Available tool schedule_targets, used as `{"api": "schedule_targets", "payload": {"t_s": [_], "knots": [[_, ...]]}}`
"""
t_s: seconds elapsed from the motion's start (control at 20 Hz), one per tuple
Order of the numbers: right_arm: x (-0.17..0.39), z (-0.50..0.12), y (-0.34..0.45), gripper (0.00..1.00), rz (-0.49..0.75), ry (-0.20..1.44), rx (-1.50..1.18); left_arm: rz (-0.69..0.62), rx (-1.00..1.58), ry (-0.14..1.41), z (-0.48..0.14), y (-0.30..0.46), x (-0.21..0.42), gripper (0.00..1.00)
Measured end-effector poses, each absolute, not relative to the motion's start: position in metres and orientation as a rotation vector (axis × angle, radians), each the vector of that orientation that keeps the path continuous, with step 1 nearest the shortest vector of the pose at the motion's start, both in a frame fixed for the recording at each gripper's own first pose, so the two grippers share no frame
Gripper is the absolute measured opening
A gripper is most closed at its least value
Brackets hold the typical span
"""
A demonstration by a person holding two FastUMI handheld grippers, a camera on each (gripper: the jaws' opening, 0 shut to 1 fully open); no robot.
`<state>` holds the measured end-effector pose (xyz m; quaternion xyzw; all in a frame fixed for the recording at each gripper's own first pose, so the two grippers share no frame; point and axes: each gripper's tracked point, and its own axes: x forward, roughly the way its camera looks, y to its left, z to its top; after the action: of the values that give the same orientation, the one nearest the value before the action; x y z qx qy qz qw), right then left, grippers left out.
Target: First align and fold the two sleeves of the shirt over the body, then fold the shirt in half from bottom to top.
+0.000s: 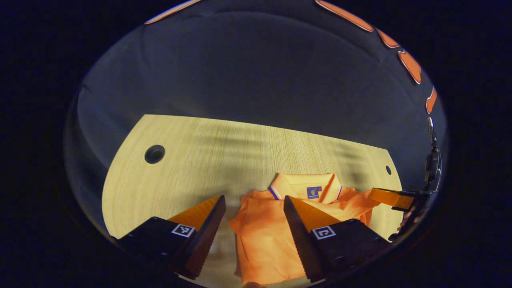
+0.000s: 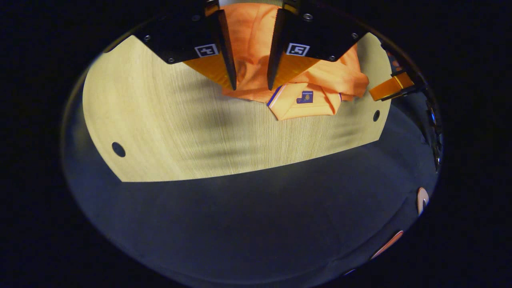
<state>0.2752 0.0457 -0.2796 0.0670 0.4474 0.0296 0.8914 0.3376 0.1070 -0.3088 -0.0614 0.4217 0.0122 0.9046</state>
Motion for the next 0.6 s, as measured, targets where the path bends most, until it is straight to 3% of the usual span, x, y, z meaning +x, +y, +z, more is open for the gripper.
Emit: {"api": "schedule_targets", "payload": {"t_s": [0.05, 0.1, 0.15, 0.2, 0.3, 0.6], "knots": [[0.271, -0.269, 0.047, 0.52, 0.074, 0.901, 0.124, 0.023, -0.136, 0.856, -0.298, 0.105, 0.333, 0.89], [0.265, -0.256, 0.047, 0.61, 0.08, 0.875, 0.112, 0.025, -0.144, 0.834, -0.285, 0.104, 0.328, 0.96], [0.26, -0.243, 0.047, 0.59, 0.089, 0.848, 0.104, 0.03, -0.149, 0.813, -0.274, 0.102, 0.323, 0.96], [0.255, -0.231, 0.047, 0.73, 0.092, 0.82, 0.091, 0.032, -0.149, 0.789, -0.264, 0.1, 0.316, 0.96], [0.24, -0.208, 0.049, 0.78, 0.11, 0.762, 0.061, 0.03, -0.136, 0.754, -0.245, 0.095, 0.298, 1.0], [0.179, -0.156, 0.06, 0.88, 0.164, 0.632, -0.015, 0.02, -0.11, 0.661, -0.199, 0.068, 0.232, 0.97]]}}
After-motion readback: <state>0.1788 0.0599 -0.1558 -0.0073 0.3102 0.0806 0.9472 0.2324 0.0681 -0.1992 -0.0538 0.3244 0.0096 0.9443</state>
